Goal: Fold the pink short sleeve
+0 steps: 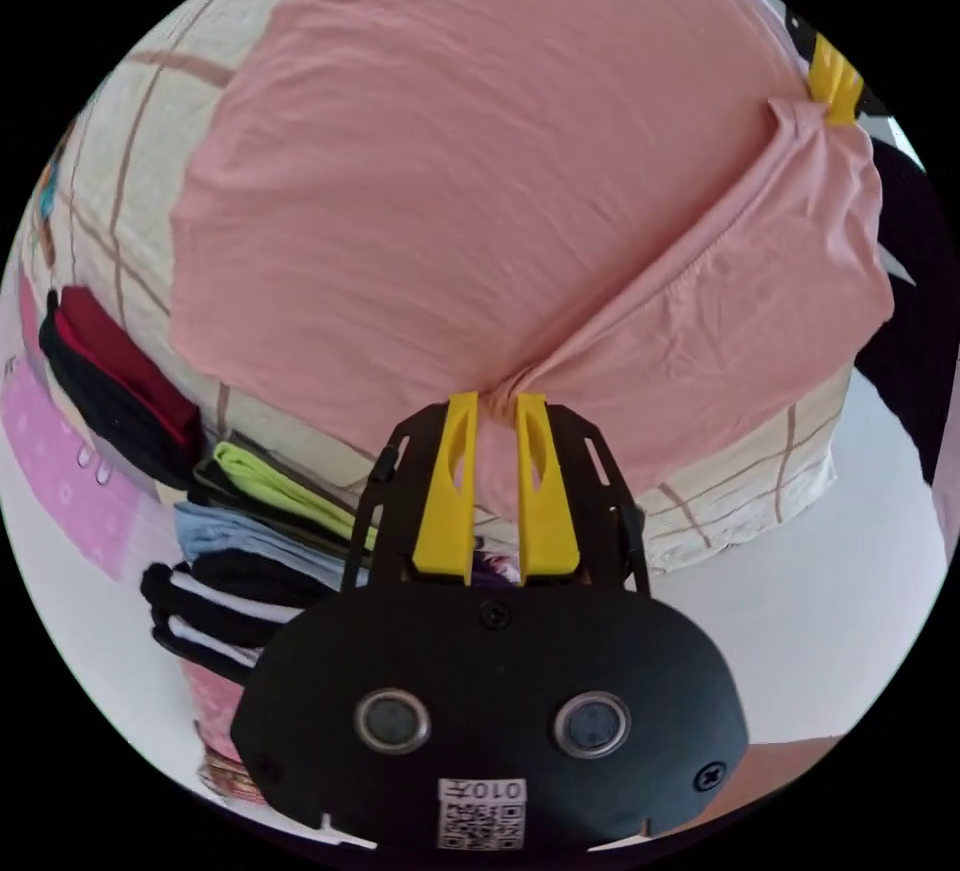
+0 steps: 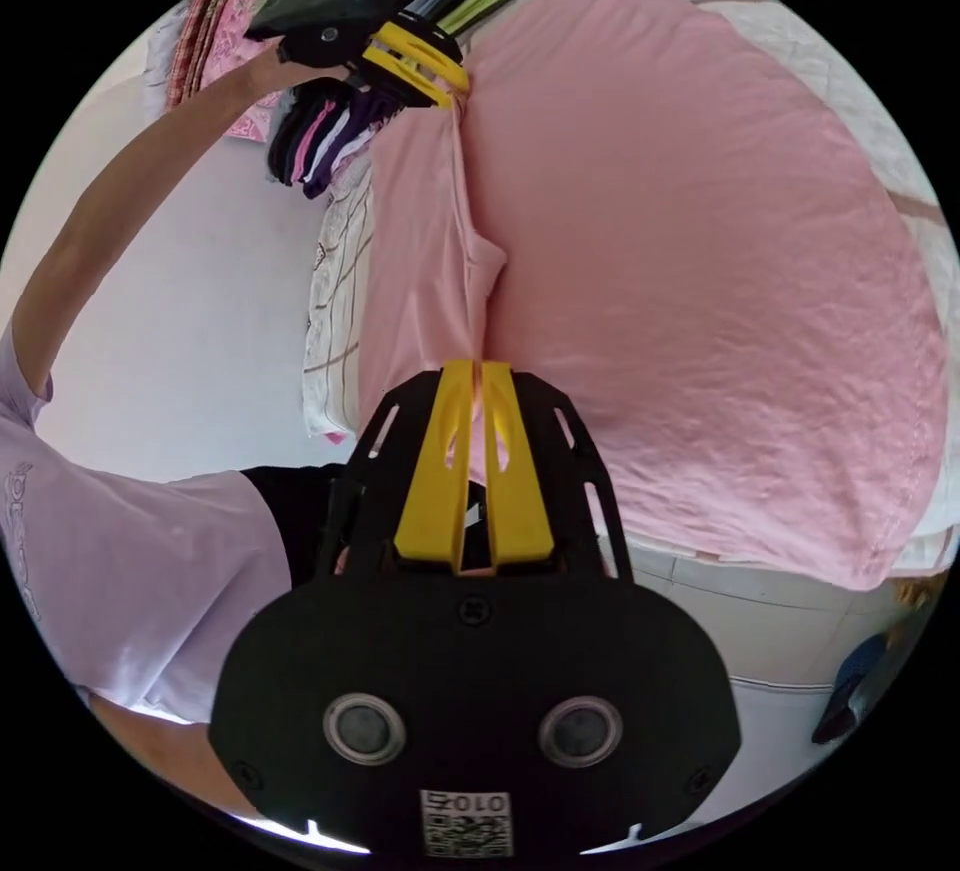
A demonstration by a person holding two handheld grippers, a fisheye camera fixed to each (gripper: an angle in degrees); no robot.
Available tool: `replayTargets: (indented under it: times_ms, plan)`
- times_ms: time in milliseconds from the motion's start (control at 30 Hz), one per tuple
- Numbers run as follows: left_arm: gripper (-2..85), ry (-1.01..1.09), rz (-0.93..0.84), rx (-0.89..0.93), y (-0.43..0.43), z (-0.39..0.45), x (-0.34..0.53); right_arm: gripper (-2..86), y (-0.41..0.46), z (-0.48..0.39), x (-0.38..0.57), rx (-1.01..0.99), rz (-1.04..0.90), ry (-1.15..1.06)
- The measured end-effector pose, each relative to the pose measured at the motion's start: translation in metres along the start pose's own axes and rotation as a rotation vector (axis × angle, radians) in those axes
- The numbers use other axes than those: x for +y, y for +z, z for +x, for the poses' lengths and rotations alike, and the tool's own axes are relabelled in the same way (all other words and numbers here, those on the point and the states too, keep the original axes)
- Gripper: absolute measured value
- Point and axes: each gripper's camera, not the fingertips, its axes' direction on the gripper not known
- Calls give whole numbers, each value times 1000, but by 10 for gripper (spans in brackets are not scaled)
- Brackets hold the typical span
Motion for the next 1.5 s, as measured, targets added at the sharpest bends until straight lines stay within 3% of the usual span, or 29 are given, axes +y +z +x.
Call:
replayTargets:
  times_ms: [100,233,367,567,867,1100,1233,1333,1500]
  plan:
    - [61,-158,143,22,-8,4,20,38,0,-2,1,49,-10,-32]
    - [71,-536,431,125,-20,15,88,45,-16,-11,13,158,74,-74]
    - [74,-885,779,230,-28,87,159,51,-29,-63,19,240,172,-315]
    - [74,-787,681,355,-14,250,83,58,38,-109,6,188,-39,-538]
    - [64,-732,642,427,6,328,-1,54,114,-112,1,304,-287,-501]
    - [64,-838,720,399,10,359,7,58,112,-140,6,392,-255,-383]
    - [61,-896,772,218,-13,383,7,60,100,-179,22,396,-142,-404]
    - [57,-829,685,328,5,390,-23,61,100,-192,35,419,-150,-393]
    - [43,-856,708,326,-9,398,-21,62,82,-196,51,435,-80,-374]
